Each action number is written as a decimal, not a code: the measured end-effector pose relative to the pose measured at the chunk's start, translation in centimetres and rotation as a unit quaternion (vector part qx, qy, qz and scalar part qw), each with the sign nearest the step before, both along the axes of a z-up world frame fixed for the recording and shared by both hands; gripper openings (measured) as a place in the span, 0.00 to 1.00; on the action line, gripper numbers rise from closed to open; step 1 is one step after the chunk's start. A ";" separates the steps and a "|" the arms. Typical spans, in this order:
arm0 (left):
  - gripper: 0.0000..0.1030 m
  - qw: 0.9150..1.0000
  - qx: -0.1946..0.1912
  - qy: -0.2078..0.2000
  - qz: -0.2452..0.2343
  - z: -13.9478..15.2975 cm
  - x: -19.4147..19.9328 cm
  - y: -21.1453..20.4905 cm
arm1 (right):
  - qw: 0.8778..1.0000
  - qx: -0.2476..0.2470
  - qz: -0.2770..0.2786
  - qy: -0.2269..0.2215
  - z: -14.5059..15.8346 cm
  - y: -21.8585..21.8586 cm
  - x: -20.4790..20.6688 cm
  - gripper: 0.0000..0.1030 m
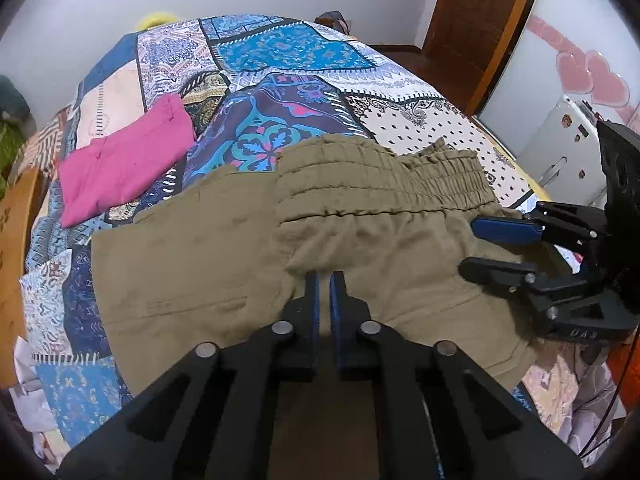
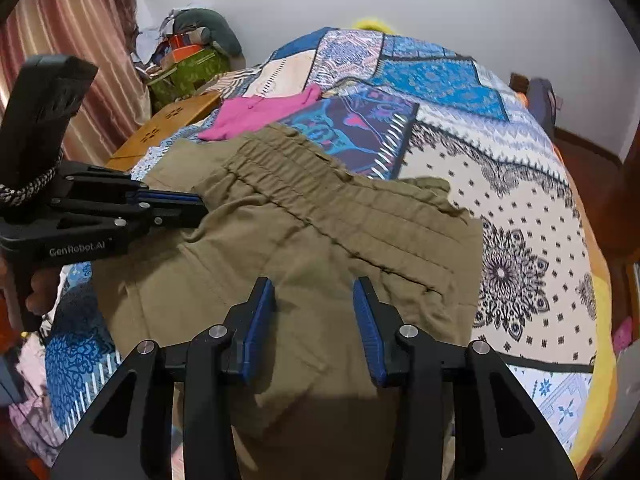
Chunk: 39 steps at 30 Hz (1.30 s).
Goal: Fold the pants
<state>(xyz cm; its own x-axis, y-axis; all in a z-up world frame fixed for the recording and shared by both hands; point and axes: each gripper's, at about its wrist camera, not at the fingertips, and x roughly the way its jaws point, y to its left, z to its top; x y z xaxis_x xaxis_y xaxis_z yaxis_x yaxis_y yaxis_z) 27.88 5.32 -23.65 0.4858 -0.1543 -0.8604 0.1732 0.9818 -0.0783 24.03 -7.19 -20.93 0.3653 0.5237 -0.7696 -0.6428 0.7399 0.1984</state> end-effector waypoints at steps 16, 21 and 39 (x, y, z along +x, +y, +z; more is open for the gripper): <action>0.08 0.997 0.045 -0.061 0.024 5.2 -4.1 1.3 | 0.998 0.007 -0.053 -0.036 4.5 -3.2 -2.3 0.50; 0.24 0.994 0.044 -0.095 0.042 8.3 -6.1 2.8 | 0.996 0.003 -0.070 -0.063 6.5 -4.3 -3.2 0.55; 0.79 0.995 0.015 -0.026 0.095 3.2 -7.8 8.1 | 0.990 -0.012 -0.136 -0.031 3.7 -7.7 -2.9 0.86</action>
<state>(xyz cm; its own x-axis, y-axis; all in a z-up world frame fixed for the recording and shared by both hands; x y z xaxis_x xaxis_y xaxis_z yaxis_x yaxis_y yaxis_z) 20.13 13.46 -20.49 0.5473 -0.0307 -0.8364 -0.0126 0.9989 -0.0449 21.14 -14.90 -17.25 0.5372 0.3816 -0.7522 -0.4304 0.8910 0.1446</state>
